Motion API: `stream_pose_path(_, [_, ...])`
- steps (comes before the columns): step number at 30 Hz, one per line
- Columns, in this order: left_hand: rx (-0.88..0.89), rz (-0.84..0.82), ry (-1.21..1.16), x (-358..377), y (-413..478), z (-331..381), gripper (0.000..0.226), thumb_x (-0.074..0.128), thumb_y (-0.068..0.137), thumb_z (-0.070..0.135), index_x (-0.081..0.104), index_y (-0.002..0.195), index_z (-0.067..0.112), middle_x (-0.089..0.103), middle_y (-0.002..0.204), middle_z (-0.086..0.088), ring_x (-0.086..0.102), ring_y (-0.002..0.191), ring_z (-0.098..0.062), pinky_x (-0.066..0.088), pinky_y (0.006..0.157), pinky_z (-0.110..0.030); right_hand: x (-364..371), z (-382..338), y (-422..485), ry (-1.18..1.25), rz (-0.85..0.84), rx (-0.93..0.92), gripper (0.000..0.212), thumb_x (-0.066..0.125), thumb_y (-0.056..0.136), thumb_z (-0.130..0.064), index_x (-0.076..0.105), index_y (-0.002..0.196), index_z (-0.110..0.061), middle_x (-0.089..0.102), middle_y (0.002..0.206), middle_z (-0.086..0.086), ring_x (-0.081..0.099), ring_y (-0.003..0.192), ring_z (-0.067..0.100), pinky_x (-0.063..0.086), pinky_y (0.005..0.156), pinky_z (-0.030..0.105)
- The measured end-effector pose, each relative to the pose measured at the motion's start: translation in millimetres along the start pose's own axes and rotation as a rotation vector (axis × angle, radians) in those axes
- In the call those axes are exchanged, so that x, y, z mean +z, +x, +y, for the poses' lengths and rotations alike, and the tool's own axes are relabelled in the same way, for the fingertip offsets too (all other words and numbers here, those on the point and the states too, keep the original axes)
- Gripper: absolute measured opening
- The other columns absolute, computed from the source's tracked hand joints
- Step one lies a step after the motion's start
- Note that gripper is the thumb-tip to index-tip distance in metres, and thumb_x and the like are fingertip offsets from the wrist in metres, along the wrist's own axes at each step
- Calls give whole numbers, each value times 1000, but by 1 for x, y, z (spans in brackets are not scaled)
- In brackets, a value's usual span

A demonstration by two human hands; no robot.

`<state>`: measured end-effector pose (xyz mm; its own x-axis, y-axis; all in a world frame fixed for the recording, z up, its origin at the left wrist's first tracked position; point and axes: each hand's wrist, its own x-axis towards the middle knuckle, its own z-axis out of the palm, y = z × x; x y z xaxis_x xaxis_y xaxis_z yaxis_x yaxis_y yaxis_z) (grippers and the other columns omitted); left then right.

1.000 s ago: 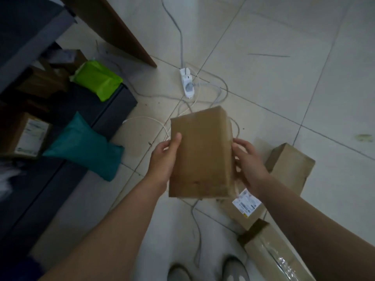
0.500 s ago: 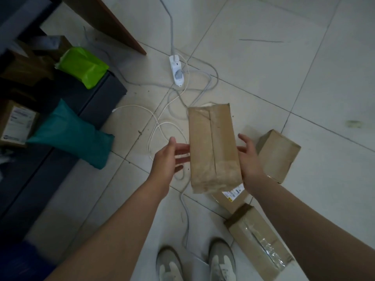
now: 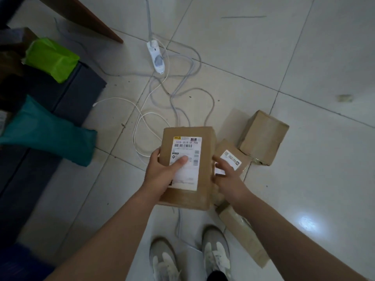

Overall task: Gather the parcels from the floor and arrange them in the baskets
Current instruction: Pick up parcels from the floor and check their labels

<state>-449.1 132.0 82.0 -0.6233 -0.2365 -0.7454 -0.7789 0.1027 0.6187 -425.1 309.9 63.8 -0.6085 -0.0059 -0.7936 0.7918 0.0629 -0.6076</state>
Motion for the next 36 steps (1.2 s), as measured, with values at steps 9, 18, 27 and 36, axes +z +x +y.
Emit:
stream_pose_path(9, [35, 314, 162, -12, 46, -91, 55, 73, 86, 25, 45, 133, 23, 32, 135, -5, 52, 108, -20, 47, 70, -22, 62, 52, 33, -129, -86, 9, 36, 58, 97, -33, 52, 133, -32, 62, 127, -9, 59, 109, 12, 52, 95, 30])
stream_pose_path(18, [22, 176, 232, -6, 87, -190, 68, 58, 80, -4, 42, 143, 18, 33, 135, -3, 50, 118, -21, 55, 93, -43, 88, 135, 89, -262, -53, -58, 48, 49, 101, -19, 38, 147, -23, 54, 131, -8, 55, 122, 15, 48, 102, 34])
stream_pose_path(27, [262, 211, 355, 65, 77, -136, 40, 56, 88, 2, 54, 126, 13, 35, 136, -6, 46, 118, -21, 39, 97, -25, 34, 123, 84, -292, 766, -177, 50, 54, 83, 3, 51, 132, -6, 42, 135, 18, 41, 121, 35, 38, 99, 39])
stream_pose_path(36, [21, -159, 382, 141, 103, -107, 42, 43, 95, 18, 42, 137, 12, 57, 122, -2, 56, 103, -20, 41, 80, -29, -14, 112, 109, 313, 595, 192, 60, 39, 96, -13, 25, 153, -24, 59, 127, 3, 63, 107, 25, 55, 84, 37])
